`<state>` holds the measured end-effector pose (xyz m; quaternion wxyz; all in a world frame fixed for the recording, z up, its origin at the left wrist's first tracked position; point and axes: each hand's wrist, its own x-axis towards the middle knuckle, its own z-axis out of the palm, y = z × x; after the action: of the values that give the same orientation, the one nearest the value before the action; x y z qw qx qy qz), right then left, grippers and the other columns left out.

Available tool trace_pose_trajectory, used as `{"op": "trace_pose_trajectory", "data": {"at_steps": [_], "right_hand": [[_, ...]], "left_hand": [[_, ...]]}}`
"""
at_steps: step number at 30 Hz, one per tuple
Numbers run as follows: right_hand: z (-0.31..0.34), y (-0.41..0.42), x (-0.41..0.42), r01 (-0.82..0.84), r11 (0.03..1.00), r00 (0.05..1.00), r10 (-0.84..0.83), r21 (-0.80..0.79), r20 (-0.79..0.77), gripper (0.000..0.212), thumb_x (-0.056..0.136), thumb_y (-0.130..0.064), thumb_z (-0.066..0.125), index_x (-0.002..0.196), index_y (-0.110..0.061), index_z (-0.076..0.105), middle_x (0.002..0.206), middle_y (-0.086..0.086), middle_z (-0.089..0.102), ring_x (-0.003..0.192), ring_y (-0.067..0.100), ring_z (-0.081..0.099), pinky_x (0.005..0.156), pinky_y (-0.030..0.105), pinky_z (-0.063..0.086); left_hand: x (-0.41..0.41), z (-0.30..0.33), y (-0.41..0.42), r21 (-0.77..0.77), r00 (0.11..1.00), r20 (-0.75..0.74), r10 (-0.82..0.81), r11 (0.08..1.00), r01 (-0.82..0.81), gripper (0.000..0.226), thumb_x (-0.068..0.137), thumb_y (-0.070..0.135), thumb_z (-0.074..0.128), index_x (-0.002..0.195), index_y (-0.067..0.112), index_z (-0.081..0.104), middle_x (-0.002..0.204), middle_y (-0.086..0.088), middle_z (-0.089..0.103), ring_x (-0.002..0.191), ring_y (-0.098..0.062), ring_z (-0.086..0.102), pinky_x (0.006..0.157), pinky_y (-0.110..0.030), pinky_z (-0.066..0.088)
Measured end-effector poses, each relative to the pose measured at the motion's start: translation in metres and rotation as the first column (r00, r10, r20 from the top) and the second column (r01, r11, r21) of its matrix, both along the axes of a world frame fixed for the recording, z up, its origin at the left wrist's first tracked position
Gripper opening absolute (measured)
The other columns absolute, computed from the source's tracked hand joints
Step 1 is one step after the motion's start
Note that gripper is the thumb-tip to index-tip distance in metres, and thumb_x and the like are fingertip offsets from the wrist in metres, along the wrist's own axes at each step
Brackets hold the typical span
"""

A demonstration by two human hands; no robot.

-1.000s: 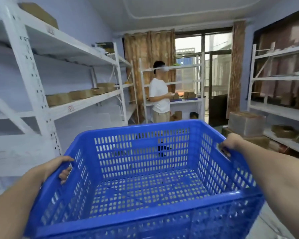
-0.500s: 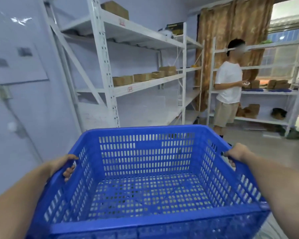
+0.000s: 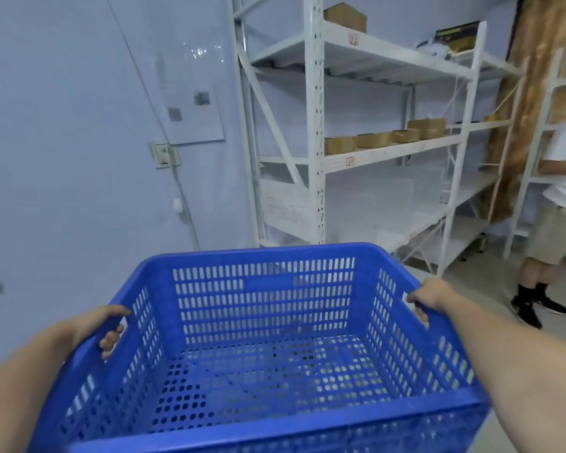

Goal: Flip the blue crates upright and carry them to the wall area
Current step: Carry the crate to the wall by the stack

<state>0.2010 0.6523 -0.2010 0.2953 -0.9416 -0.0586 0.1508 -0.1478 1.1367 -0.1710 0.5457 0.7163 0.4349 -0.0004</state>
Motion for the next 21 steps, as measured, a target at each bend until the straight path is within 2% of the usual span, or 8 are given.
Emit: {"op": "trace_pose_trajectory", "data": {"at_steps": [3,6,9,10,12,14,18,21], "right_hand": [[-0.002,0.049,-0.015,-0.058,0.998,0.998,0.058,0.000,0.005,0.050,0.089,-0.015,0.060,0.041,-0.005,0.056,0.034,0.007,0.056,0.030,0.017,0.051,0.064,0.033,0.051],[-0.001,0.103,-0.041,-0.113,0.994,0.993,0.113,-0.003,0.040,0.051,0.087,-0.013,0.062,0.037,-0.005,0.056,0.034,0.008,0.056,0.035,0.020,0.052,0.060,0.030,0.048],[-0.003,0.154,-0.071,-0.171,0.985,0.983,0.173,-0.024,0.067,0.047,0.087,-0.010,0.060,0.042,-0.002,0.054,0.029,0.005,0.052,0.030,0.017,0.049,0.049,0.025,0.044],[-0.005,0.169,-0.080,-0.192,0.981,0.979,0.194,-0.036,0.065,0.046,0.087,-0.011,0.061,0.042,-0.002,0.054,0.029,0.006,0.052,0.030,0.017,0.049,0.050,0.025,0.045],[-0.011,0.199,-0.094,-0.240,0.970,0.968,0.242,-0.045,0.060,0.048,0.086,-0.012,0.062,0.039,-0.004,0.055,0.035,0.013,0.057,0.029,0.017,0.051,0.052,0.026,0.047],[-0.015,0.229,-0.107,-0.288,0.957,0.956,0.290,-0.045,0.048,0.048,0.085,-0.011,0.063,0.038,-0.004,0.055,0.040,0.020,0.059,0.029,0.019,0.052,0.046,0.023,0.046],[-0.019,0.287,-0.127,-0.346,0.935,0.937,0.349,-0.083,0.030,0.041,0.087,-0.008,0.061,0.047,0.000,0.055,0.033,0.009,0.056,0.027,0.019,0.053,0.035,0.019,0.043],[-0.030,0.324,-0.138,-0.374,0.920,0.926,0.377,-0.116,0.007,0.047,0.087,-0.015,0.062,0.042,-0.004,0.056,0.033,0.006,0.057,0.029,0.015,0.055,0.041,0.024,0.046]], "left_hand": [[-0.051,0.002,0.026,0.004,0.997,0.001,0.073,0.997,-0.073,0.038,0.094,0.029,0.044,0.061,0.010,0.036,0.039,-0.004,0.027,0.029,-0.018,0.028,0.050,-0.030,0.027],[-0.105,0.000,0.052,-0.015,0.986,0.008,0.165,0.986,-0.165,0.038,0.093,0.028,0.045,0.060,0.011,0.035,0.038,-0.004,0.027,0.027,-0.017,0.026,0.050,-0.030,0.026],[-0.156,-0.001,0.075,-0.022,0.972,0.008,0.235,0.972,-0.235,0.039,0.093,0.028,0.045,0.059,0.012,0.035,0.038,-0.005,0.026,0.027,-0.017,0.026,0.049,-0.029,0.027],[-0.172,-0.001,0.082,-0.023,0.966,0.007,0.259,0.966,-0.259,0.039,0.093,0.028,0.046,0.059,0.012,0.035,0.038,-0.005,0.027,0.027,-0.018,0.026,0.049,-0.028,0.027],[-0.203,-0.001,0.094,-0.039,0.952,0.009,0.306,0.951,-0.306,0.039,0.092,0.030,0.047,0.059,0.013,0.034,0.038,-0.004,0.027,0.027,-0.018,0.026,0.049,-0.028,0.026],[-0.230,-0.003,0.106,-0.060,0.935,0.008,0.355,0.933,-0.354,0.039,0.091,0.031,0.047,0.059,0.013,0.034,0.037,-0.004,0.028,0.026,-0.017,0.026,0.047,-0.026,0.025],[-0.274,-0.016,0.129,-0.089,0.900,0.010,0.436,0.897,-0.434,0.040,0.091,0.033,0.045,0.058,0.014,0.032,0.036,-0.003,0.028,0.025,-0.017,0.027,0.045,-0.025,0.024],[-0.302,-0.033,0.138,-0.071,0.870,-0.013,0.493,0.868,-0.492,0.041,0.092,0.033,0.044,0.058,0.014,0.032,0.036,-0.004,0.027,0.024,-0.017,0.026,0.043,-0.024,0.026]]}}
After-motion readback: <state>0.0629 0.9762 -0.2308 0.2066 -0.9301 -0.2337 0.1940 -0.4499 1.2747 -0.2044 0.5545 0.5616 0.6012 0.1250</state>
